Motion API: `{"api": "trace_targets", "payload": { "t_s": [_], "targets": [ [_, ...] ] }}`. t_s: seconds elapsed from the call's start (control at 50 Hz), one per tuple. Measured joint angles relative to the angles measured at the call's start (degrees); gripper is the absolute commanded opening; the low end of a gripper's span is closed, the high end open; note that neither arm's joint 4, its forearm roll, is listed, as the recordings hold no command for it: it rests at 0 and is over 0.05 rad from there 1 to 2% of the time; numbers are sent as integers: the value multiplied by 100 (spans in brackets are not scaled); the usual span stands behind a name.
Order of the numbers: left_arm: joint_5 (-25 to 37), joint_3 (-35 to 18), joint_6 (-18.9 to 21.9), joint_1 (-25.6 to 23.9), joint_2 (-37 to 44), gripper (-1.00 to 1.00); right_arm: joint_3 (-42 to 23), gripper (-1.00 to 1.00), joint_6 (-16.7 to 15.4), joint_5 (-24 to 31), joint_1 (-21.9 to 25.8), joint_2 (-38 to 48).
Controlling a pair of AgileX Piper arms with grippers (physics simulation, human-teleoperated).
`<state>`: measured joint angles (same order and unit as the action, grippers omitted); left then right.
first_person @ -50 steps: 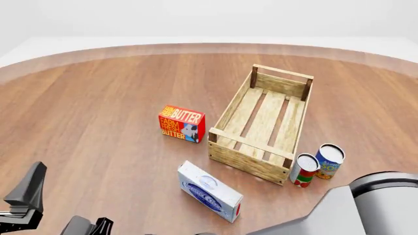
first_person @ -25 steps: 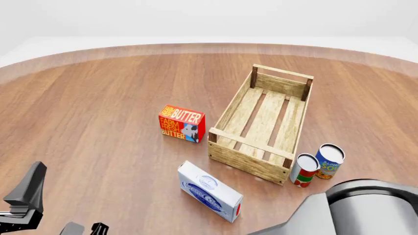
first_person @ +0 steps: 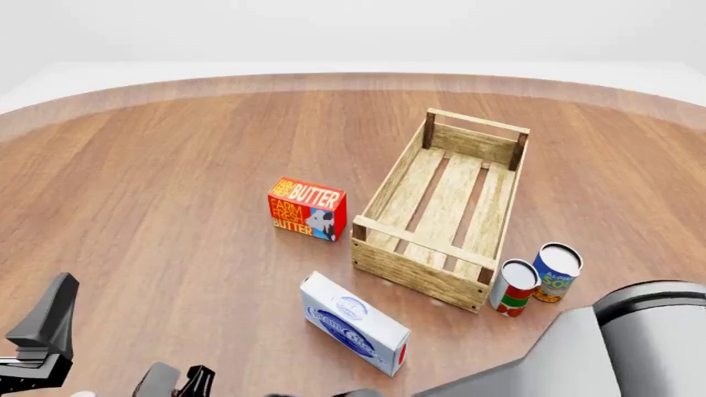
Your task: Pick up the ketchup, and put it in the wooden tray.
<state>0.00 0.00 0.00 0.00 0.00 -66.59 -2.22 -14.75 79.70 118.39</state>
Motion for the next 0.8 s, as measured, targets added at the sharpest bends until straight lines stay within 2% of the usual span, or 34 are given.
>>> {"api": "trace_targets", "payload": {
  "t_s": [0.38,0.58,0.8],
  "targets": [
    [0,0,0,0,0,100,718,-100,60,-177,-428,-533],
    [0,0,0,0,0,100,768,-100,-47,201,-755,-972],
    [0,0,0,0,0,100,504,-100,-223,861,-1192,-1410]
  ]
}}
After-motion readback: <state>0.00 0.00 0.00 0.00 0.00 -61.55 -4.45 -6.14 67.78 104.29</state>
